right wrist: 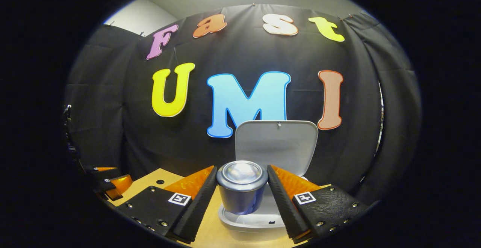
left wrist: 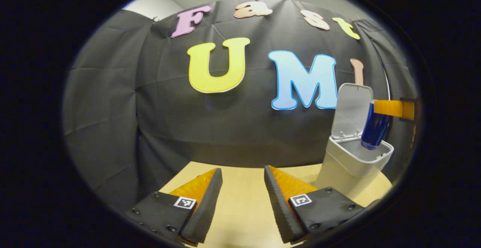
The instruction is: Press the lid of the desktop garbage bin to open it, pick up the crumpled paper on the desktop and throw it into the bin, then pick up the pop can on the desktop and drop it into the bin, and finally close the garbage bin lid.
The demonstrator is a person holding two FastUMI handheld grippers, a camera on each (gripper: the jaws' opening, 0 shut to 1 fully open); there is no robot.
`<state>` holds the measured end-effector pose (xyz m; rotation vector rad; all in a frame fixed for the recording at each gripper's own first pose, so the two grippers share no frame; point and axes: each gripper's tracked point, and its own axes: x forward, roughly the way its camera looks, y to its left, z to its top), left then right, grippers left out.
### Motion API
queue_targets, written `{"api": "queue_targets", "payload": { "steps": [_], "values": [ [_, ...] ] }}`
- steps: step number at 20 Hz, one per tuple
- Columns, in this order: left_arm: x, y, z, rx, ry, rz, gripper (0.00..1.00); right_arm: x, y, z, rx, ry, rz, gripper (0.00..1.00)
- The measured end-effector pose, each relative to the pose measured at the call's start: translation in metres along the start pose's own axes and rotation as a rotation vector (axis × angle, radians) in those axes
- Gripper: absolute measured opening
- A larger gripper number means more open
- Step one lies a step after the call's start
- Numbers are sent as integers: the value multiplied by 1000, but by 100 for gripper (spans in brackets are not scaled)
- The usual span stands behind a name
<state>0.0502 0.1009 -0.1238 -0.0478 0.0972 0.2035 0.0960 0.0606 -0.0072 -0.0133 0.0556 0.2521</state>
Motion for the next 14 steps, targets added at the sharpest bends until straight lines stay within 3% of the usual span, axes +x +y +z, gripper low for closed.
{"api": "queue_targets", "payload": {
  "steps": [14],
  "values": [
    [12, 1, -15, 7, 38, 23, 80, 39, -39, -108, 21, 221, -60, 85]
  ]
}}
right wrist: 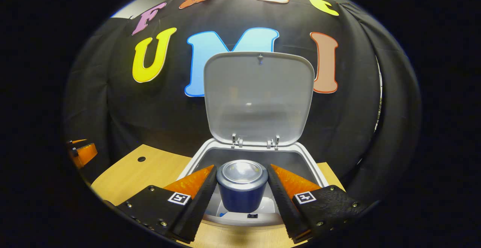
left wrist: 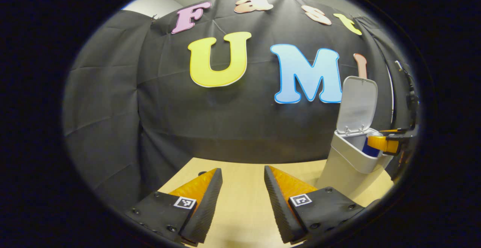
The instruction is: Press the lid of the desktop garbage bin to open it, pick up the crumpled paper on the desktop and throw it into the bin, then pick up the pop can on the desktop and drop it into the bin, and finally close the garbage bin lid.
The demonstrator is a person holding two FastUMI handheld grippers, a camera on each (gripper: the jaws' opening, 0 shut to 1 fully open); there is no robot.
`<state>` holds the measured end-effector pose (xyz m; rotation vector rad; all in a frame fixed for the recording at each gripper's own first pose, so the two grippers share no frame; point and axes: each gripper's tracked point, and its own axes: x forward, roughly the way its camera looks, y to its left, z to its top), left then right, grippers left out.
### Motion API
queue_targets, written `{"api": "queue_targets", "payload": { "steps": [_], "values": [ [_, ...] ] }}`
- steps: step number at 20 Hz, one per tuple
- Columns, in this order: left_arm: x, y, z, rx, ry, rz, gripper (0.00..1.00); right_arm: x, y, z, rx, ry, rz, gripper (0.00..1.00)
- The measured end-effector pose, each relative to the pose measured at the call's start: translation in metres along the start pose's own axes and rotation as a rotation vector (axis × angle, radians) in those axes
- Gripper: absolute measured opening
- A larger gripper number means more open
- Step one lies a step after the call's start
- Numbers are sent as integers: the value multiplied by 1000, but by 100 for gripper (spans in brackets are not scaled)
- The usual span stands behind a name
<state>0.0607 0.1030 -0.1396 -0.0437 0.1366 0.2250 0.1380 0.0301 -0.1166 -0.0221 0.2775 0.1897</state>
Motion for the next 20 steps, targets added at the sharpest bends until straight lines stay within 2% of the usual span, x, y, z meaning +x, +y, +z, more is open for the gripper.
{"api": "queue_targets", "payload": {
  "steps": [7, 8, 13, 14, 15, 20],
  "values": [
    [6, -7, -6, -4, 18, -6, 80, 4, -7, -10, 23, 14, -12, 85],
    [7, -9, -6, -4, 20, -8, 76, 5, -7, -10, 24, 15, -12, 85],
    [9, -14, -5, -3, 21, -16, 76, 5, -8, -10, 24, 10, -12, 86],
    [9, -14, -5, -2, 21, -15, 80, 5, -8, -10, 24, 10, -12, 86],
    [10, -15, -6, -2, 22, -15, 76, 5, -8, -10, 24, 9, -12, 86],
    [9, -14, -7, -5, 25, -15, 76, 5, -8, -10, 24, 8, -14, 86]
  ]
}}
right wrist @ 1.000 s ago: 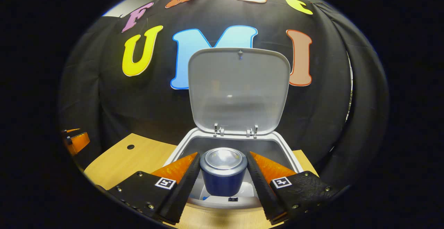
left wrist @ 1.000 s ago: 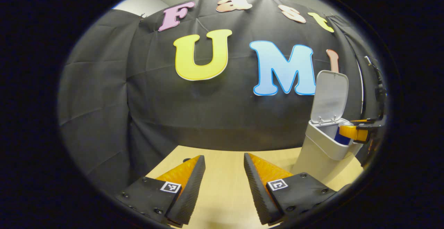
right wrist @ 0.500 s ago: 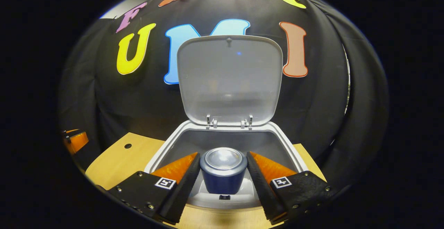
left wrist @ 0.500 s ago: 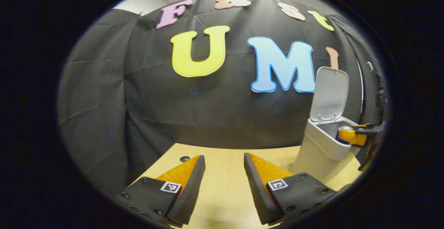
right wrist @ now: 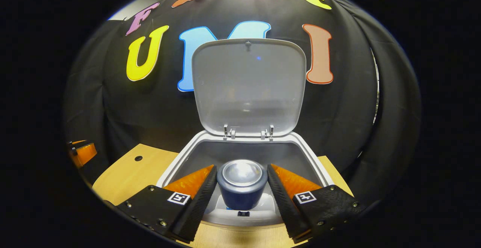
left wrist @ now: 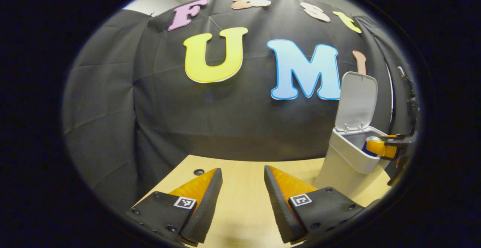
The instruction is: Press the lid of the desktop garbage bin to open it, pick up the crumpled paper on the desktop and throw it into the bin, then pick up the pop can on the desktop and drop it into the bin, and finally close the garbage bin lid.
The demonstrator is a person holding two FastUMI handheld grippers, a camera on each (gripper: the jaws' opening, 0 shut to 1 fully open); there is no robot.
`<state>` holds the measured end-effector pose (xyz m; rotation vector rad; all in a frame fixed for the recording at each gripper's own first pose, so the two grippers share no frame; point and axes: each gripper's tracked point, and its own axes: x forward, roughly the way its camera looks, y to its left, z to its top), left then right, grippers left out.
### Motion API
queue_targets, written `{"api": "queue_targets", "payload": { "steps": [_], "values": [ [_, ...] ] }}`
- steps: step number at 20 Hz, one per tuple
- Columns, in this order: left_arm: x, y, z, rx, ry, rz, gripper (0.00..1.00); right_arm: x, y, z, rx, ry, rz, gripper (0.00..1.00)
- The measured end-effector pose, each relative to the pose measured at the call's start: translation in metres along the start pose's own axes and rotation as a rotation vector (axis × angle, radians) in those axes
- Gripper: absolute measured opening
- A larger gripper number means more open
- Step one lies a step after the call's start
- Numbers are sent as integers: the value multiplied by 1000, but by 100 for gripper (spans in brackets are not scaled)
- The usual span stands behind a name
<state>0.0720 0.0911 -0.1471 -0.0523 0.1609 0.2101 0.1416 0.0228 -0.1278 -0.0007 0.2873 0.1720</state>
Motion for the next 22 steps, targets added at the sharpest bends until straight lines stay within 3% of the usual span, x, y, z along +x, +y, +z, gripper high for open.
{"api": "queue_targets", "payload": {
  "steps": [3, 4, 5, 9, 15, 16, 19, 22],
  "values": [
    [-1, 1, 0, 1, 0, 1, 80, 0, 1, 1, 0, -1, -2, 87],
    [-1, 1, -1, 0, 0, 1, 71, -1, 1, 0, 0, -1, -2, 88],
    [-1, 1, 0, -1, 1, 2, 80, 0, 0, 1, 0, -1, -2, 88],
    [-1, 1, 0, -4, 1, 2, 80, 0, 0, 1, 1, -1, -2, 88],
    [-2, 2, 0, -2, -1, 0, 76, -2, 0, 0, -1, 6, -5, 87],
    [-2, 2, 0, -3, 0, 0, 71, -3, 0, 1, -4, 6, -6, 87],
    [-2, 2, 0, -4, 1, -2, 80, -9, 2, 14, -18, -16, -4, 87],
    [-2, 0, -1, -4, 3, -7, 80, -17, 6, 38, -59, -67, -3, 87]
  ]
}}
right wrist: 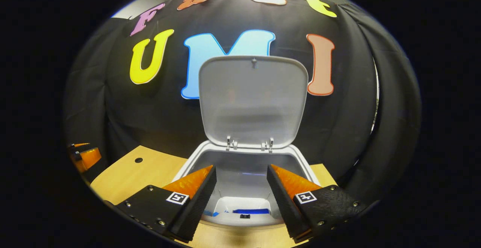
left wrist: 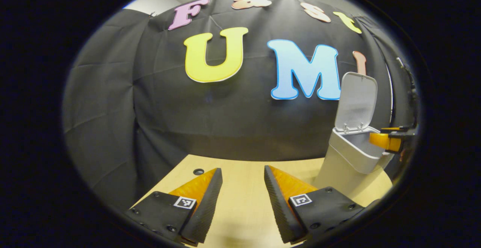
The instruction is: Press the lid of the desktop garbage bin to open it, pick up the crumpled paper on the desktop and throw it into the bin, then pick up the pop can on the desktop and drop it into the bin, and finally close the garbage bin lid.
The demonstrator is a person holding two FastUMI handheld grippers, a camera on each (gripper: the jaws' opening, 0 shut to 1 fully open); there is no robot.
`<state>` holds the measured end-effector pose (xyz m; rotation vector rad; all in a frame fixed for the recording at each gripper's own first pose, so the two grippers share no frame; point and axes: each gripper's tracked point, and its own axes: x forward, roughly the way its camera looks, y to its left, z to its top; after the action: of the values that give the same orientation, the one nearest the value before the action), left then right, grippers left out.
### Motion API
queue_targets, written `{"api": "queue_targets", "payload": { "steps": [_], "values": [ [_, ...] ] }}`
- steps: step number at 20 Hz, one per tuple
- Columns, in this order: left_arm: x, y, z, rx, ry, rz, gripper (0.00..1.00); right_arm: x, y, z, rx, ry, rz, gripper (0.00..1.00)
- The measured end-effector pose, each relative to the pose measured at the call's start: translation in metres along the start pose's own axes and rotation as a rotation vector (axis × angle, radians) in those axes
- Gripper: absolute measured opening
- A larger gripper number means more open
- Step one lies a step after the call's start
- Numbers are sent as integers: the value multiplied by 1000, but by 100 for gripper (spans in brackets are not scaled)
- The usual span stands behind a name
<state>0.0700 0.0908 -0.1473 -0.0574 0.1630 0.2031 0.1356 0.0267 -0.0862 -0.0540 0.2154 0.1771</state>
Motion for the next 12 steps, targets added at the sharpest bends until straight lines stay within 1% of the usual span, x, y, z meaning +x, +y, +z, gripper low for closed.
{"api": "queue_targets", "payload": {
  "steps": [2, 6, 9, 10, 11, 12],
  "values": [
    [1, -1, -1, 1, 1, -5, 76, -3, 3, 20, -15, -41, 0, 87],
    [0, -3, -2, 9, 4, -16, 76, -6, 8, 61, 61, -122, 12, 87],
    [0, -4, -3, 5, 8, -21, 76, -6, 1, 85, 84, -164, 6, 87],
    [1, -4, -3, 3, 10, -22, 80, -6, -1, 93, 83, -175, 4, 87],
    [1, -4, -4, 1, 14, -23, 80, -6, -4, 100, 77, -188, -1, 87],
    [1, -4, -5, -1, 17, -23, 71, -5, -8, 109, 67, -201, -7, 87]
  ]
}}
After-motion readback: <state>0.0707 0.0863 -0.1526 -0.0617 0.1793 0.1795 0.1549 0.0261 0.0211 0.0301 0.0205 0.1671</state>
